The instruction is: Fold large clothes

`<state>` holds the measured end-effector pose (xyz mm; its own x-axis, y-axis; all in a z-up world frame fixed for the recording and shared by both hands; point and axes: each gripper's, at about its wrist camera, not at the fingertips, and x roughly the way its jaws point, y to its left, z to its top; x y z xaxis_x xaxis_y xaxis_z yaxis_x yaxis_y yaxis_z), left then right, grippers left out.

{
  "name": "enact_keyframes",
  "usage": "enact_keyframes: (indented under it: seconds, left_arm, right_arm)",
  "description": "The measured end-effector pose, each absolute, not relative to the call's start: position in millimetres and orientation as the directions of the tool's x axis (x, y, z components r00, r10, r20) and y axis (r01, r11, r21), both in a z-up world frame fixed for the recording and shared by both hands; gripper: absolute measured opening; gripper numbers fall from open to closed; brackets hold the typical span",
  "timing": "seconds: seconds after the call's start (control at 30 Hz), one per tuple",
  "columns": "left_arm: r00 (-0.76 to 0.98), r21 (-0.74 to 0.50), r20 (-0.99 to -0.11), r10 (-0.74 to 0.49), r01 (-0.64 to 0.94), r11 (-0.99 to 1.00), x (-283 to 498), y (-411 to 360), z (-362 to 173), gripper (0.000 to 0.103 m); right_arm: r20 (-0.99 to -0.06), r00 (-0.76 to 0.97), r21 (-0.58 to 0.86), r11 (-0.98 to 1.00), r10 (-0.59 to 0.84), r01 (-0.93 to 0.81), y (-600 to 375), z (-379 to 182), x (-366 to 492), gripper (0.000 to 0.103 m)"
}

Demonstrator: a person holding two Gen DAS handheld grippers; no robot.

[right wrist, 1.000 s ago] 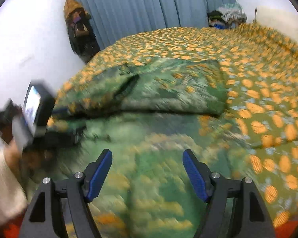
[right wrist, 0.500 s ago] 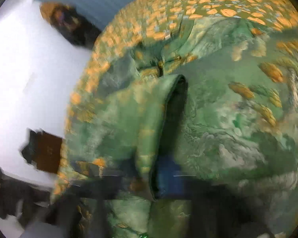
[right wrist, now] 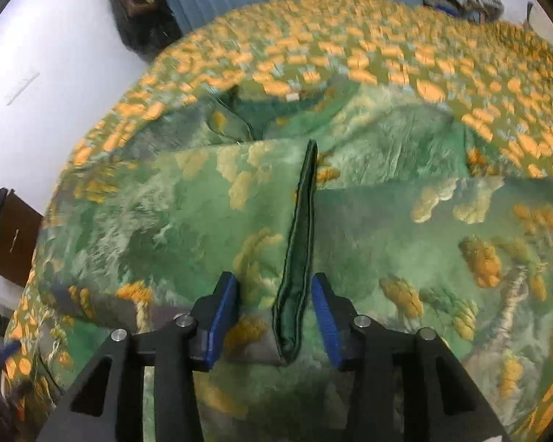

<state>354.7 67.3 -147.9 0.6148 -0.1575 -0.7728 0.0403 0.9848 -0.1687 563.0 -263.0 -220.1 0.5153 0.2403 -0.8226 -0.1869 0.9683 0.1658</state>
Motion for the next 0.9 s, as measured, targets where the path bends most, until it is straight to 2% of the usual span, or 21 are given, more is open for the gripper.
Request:
enact_keyframes:
  seconds: [0.1,0.17,0.2,0.27,0.37,0.47,0.63,0.73,0.8,0.9]
  left_arm:
    - [0.634,-0.170,-0.755,-0.167,0.057,0.984,390,68,-130,0.091]
    - [0.628,-0.160,-0.758,-0.176,0.083,0.984,420,63,-134,0.091]
    - [0.617,-0.153,-0.767,-0.177,0.093,0.984,433,60,-141,0.090]
    - [0.579,-0.136,-0.798,-0.168,0.099,0.986,455,54,-166,0.078]
    - [0.454,-0.098,-0.882,-0.122,0.076,0.992,478,50,-219,0.071]
    - [0.450,-0.103,-0.884,-0.127,0.079,0.992,478,51,-236,0.071]
    - [0.339,-0.113,-0.932,-0.128,0.063,0.992,483,50,-222,0.071]
    - [0.233,-0.202,-0.952,-0.198,0.004,0.979,490,57,-205,0.079]
    - [0.245,-0.274,-0.931,-0.270,0.015,0.962,497,57,-195,0.081]
    - [0.319,-0.228,-0.917,-0.240,0.075,0.971,521,50,-200,0.082]
  right_arm:
    - [-0.737,0.643,0.076,0.970,0.210,-0.230,-261,-186,542,0.047]
    - [-0.720,0.639,0.077,0.947,0.270,-0.313,-251,-175,542,0.047]
    - [-0.732,0.608,0.094,0.929,0.307,-0.357,-245,-178,547,0.047]
    - [-0.767,0.556,0.110,0.920,0.320,-0.376,-237,-193,557,0.047]
    - [-0.833,0.458,0.169,0.931,0.310,-0.323,-240,-234,571,0.045]
    - [-0.837,0.433,0.231,0.933,0.335,-0.275,-242,-252,578,0.044]
    - [-0.844,0.436,0.186,0.932,0.314,-0.311,-240,-252,577,0.044]
    - [-0.843,0.435,0.189,0.931,0.317,-0.312,-241,-252,575,0.044]
    - [-0.838,0.440,0.194,0.930,0.323,-0.311,-245,-254,572,0.044]
    - [-0.833,0.448,0.198,0.931,0.324,-0.307,-246,-256,572,0.044]
